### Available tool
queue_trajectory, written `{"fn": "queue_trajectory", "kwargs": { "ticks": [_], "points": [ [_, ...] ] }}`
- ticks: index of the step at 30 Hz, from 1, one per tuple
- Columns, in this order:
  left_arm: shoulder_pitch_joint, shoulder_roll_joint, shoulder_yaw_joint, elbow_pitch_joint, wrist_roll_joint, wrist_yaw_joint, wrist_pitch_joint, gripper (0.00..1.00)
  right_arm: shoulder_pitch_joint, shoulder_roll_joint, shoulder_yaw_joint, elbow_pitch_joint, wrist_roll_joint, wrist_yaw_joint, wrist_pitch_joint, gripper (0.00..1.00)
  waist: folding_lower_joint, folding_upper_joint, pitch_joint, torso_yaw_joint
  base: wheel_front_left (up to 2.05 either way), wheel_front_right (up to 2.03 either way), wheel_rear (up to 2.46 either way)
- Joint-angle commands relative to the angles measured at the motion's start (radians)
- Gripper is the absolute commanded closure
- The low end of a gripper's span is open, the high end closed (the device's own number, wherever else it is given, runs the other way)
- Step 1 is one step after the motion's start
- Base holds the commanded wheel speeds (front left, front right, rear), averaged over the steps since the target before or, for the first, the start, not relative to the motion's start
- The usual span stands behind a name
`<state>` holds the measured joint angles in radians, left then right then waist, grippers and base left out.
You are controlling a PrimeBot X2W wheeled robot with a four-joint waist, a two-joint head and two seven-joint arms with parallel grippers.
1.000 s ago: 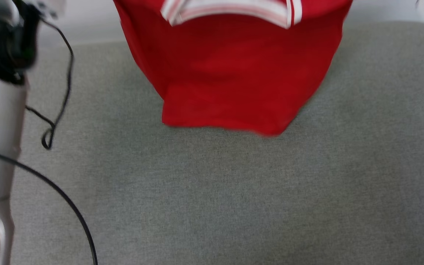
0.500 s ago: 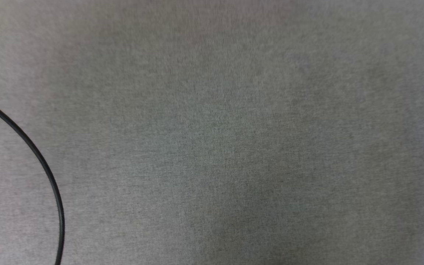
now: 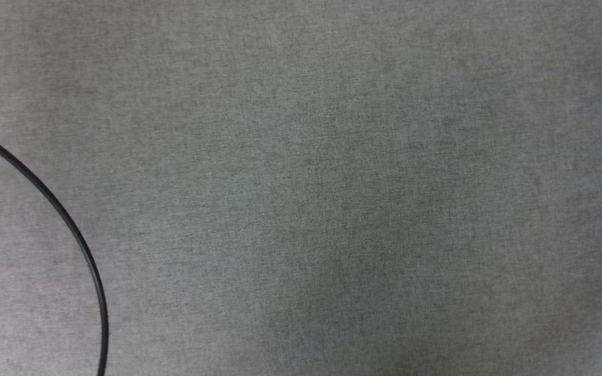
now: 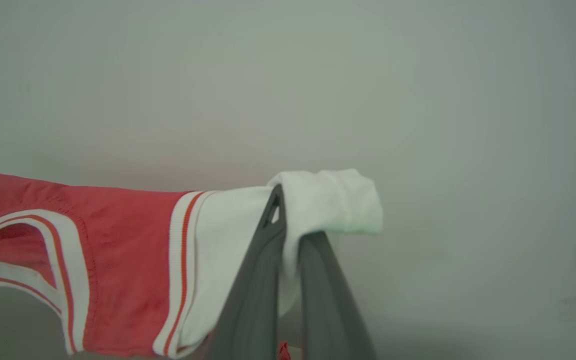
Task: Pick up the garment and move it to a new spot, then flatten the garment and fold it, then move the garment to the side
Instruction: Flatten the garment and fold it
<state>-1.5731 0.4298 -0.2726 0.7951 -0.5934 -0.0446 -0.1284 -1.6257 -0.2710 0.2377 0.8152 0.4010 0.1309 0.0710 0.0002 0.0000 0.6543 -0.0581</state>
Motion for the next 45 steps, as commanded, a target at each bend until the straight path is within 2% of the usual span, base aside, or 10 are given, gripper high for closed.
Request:
{"fn": "queue_trajectory", "kwargs": {
  "ticks": [1, 6, 11, 17, 20, 25, 32, 38, 39, 45],
  "points": [
    [0.027, -0.002, 0.004, 0.011, -0.009, -0.008, -0.014, 1.0, 0.029, 0.001, 0.015, 0.012, 0.006, 0.0, -0.01, 1.0, -0.0002, 0.0, -0.005, 0.004, 0.0, 0.0, 0.0],
    [0.169, -0.022, 0.006, 0.077, -0.041, -0.034, -0.064, 1.0, 0.158, -0.006, 0.067, 0.058, 0.055, 0.0, -0.058, 1.0, -0.0002, 0.0, -0.061, 0.013, 0.0, 0.0, 0.0],
    [0.351, -0.037, 0.006, 0.097, -0.061, -0.055, -0.113, 1.0, 0.34, -0.027, 0.118, 0.052, 0.111, 0.0, -0.112, 1.0, -0.0002, 0.0, -0.16, 0.022, 0.0, 0.0, 0.0],
    [0.622, -0.035, 0.02, 0.034, -0.062, -0.06, -0.136, 1.0, 0.592, -0.046, 0.169, 0.0, 0.171, 0.0, -0.153, 1.0, -0.0002, 0.0, -0.3, 0.021, 0.0, 0.0, 0.0],
    [0.767, -0.038, 0.046, -0.038, -0.059, -0.046, -0.138, 1.0, 0.719, -0.061, 0.174, -0.042, 0.202, 0.0, -0.167, 1.0, -0.0002, 0.0, -0.363, 0.02, 0.0, 0.0, 0.0],
    [1.029, -0.04, 0.089, -0.197, -0.043, -0.005, -0.139, 1.0, 0.936, -0.083, 0.152, -0.121, 0.213, 0.0, -0.178, 1.0, -0.0002, 0.0, -0.444, 0.022, 0.0, 0.0, 0.0],
    [1.381, -0.031, 0.132, -0.458, -0.058, 0.083, -0.126, 1.0, 1.231, -0.077, 0.071, -0.264, 0.174, -0.001, -0.148, 1.0, -0.0002, 0.0, -0.532, 0.025, 0.0, 0.0, 0.0],
    [1.661, -0.018, 0.151, -0.674, -0.074, 0.18, -0.063, 1.0, 1.509, -0.047, -0.066, -0.406, 0.113, -0.001, -0.105, 1.0, -0.0002, 0.0, -0.594, 0.042, 0.0, 0.0, 0.0],
    [1.661, -0.018, 0.151, -0.674, -0.074, 0.18, -0.063, 1.0, 1.509, -0.047, -0.066, -0.406, 0.113, -0.001, -0.105, 1.0, -0.0002, 0.0, -0.594, 0.042, 0.0, 0.0, 0.0],
    [1.85, -0.017, 0.145, -0.825, -0.074, 0.25, -0.009, 1.0, 1.756, 0.022, -0.203, -0.574, 0.024, -0.001, -0.007, 1.0, -0.0002, 0.0, -0.62, 0.069, 0.0, 0.0, 0.0]
  ]
}}
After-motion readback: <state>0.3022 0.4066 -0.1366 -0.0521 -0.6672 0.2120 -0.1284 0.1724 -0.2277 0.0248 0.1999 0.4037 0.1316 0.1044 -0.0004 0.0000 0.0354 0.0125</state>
